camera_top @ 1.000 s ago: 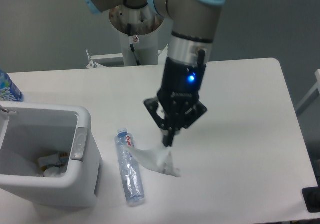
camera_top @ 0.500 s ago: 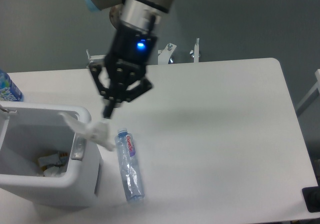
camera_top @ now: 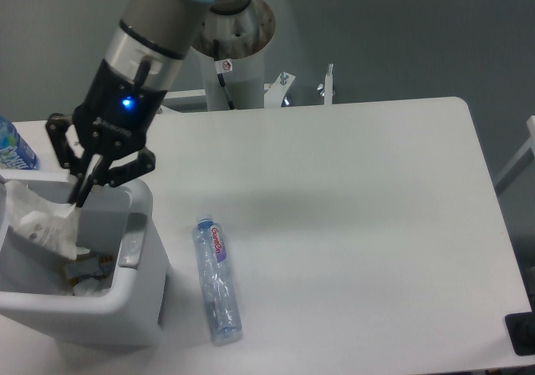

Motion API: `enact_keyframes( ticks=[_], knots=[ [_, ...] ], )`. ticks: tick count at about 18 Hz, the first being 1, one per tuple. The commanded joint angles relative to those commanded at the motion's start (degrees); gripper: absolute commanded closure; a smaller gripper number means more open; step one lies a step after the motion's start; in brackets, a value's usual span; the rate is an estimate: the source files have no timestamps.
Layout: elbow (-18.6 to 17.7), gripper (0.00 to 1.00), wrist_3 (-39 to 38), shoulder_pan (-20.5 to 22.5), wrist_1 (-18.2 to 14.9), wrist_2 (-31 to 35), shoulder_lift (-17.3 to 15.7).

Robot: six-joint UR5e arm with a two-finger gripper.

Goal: Place the trash in the trash can
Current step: 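Open the gripper to drop the wrapper into the bin, then move the gripper over the clear water bottle with red label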

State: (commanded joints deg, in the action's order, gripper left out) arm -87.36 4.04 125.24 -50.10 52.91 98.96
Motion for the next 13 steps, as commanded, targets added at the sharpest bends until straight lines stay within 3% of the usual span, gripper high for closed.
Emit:
enact_keyframes(
  ticks=[5, 13],
  knots=[
    [0.6, 0.00, -0.4, 0.6, 0.1, 0.1, 0.3],
    [6.1, 0.00, -4.6, 9.4, 0.2, 1.0, 5.4]
  ],
)
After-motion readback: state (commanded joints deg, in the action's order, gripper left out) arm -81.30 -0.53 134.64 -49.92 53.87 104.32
